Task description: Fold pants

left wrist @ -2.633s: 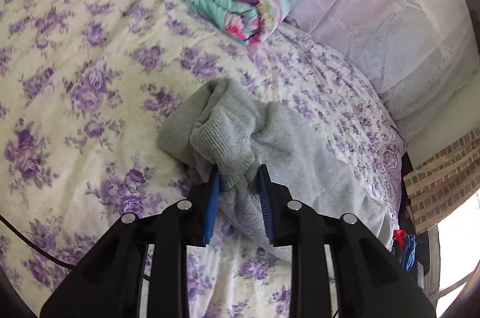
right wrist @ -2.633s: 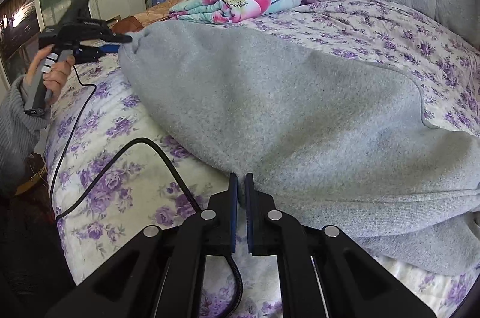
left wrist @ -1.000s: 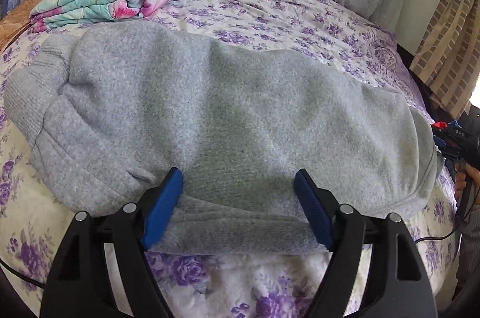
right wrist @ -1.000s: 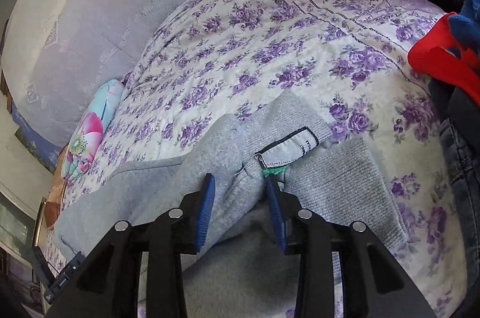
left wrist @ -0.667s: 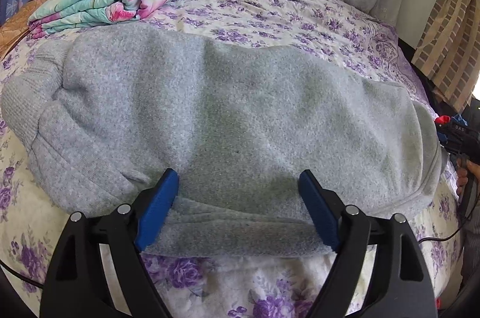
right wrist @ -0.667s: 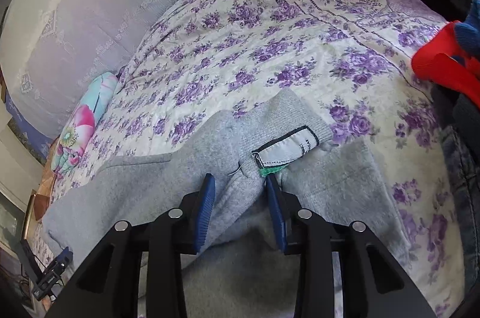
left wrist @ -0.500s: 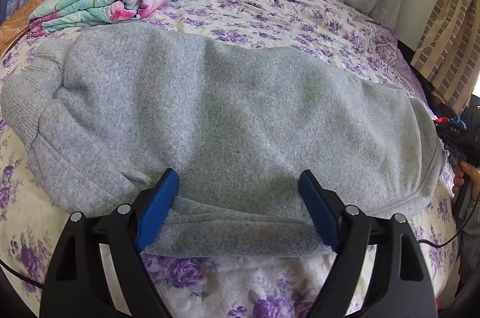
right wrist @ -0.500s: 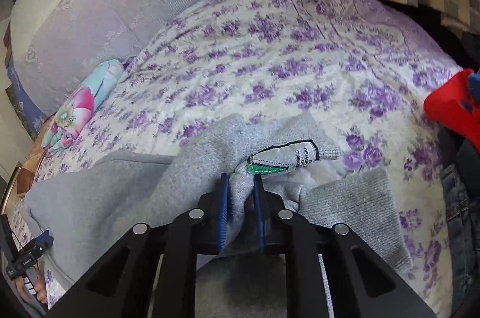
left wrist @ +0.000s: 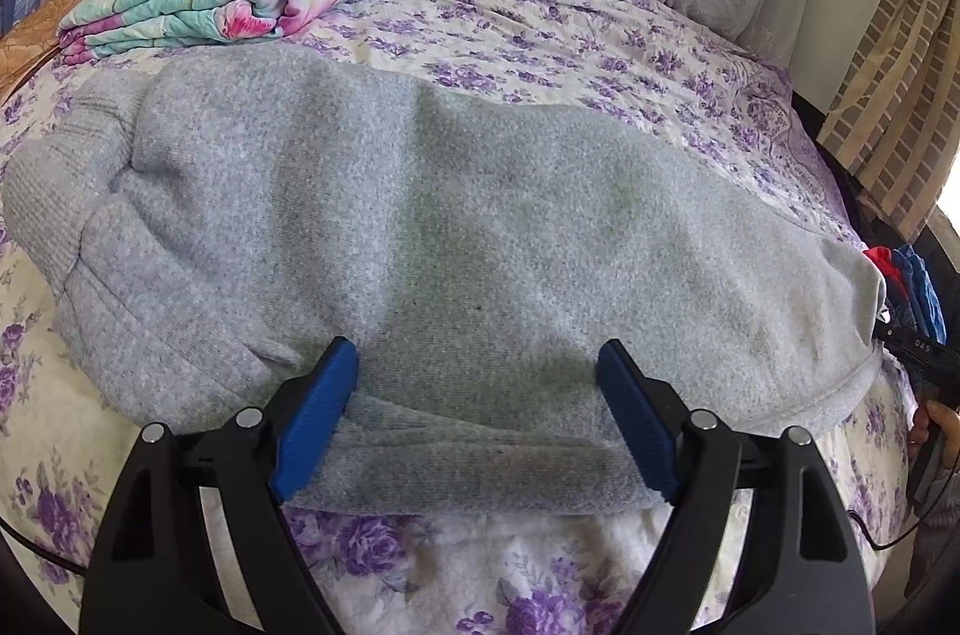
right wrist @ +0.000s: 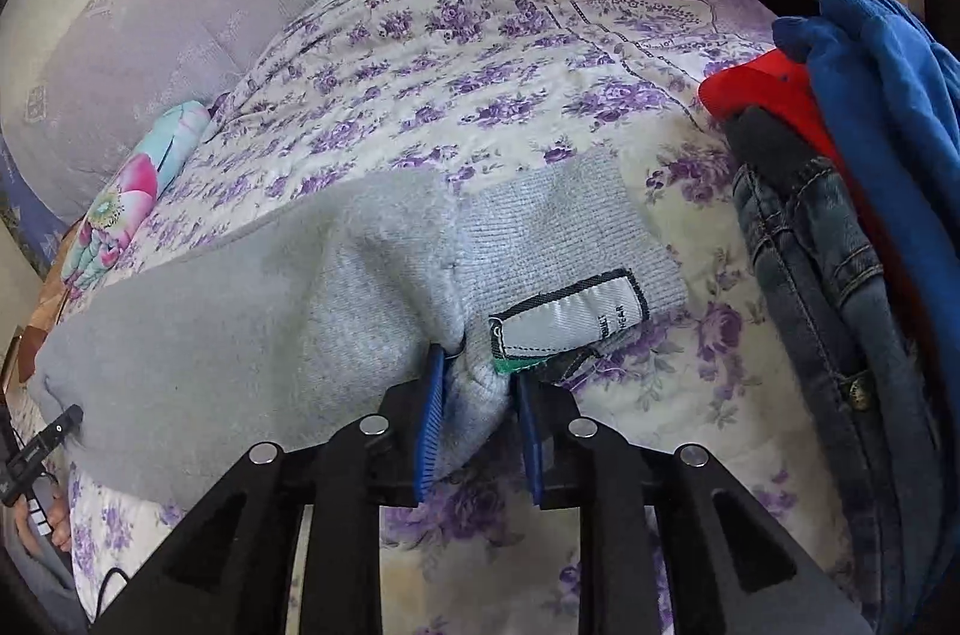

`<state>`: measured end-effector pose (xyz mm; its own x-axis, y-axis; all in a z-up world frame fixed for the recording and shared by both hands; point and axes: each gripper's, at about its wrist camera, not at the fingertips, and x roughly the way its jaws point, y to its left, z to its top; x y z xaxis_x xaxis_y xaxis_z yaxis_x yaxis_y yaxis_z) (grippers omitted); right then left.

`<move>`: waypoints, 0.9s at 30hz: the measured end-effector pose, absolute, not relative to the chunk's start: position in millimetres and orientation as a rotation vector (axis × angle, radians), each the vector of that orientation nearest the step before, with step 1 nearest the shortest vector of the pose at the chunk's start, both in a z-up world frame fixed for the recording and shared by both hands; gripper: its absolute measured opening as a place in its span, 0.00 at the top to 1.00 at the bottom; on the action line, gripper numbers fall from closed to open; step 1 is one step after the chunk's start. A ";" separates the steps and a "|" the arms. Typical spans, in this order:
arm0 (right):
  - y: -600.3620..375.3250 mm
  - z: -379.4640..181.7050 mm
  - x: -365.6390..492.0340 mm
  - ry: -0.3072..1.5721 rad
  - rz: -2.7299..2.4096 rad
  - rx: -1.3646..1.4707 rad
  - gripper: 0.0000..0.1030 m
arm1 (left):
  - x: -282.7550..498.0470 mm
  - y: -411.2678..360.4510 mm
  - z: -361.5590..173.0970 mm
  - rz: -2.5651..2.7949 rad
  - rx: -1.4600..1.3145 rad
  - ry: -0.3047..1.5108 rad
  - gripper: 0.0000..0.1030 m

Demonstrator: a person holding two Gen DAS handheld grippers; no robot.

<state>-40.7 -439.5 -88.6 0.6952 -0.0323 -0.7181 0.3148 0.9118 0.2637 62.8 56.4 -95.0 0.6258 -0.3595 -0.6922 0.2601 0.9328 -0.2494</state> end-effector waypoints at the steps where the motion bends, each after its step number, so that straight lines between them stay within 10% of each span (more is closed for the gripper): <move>1: -437.7 -84.2 -44.3 0.783 -0.215 0.370 0.68 | 61.4 57.5 -94.6 -0.353 -0.136 0.819 0.25; 5: -415.4 -49.3 -78.4 0.684 -0.297 0.219 0.59 | 55.9 66.7 -83.7 -0.301 -0.166 0.797 0.37; 21: -321.7 -71.0 -13.2 0.791 -0.030 -0.014 0.58 | 59.9 44.0 -81.4 -0.223 -0.053 0.852 0.36; 27: -264.0 -43.7 5.3 0.713 0.177 -0.073 0.44 | 75.7 44.7 -78.8 -0.219 -0.053 0.856 0.34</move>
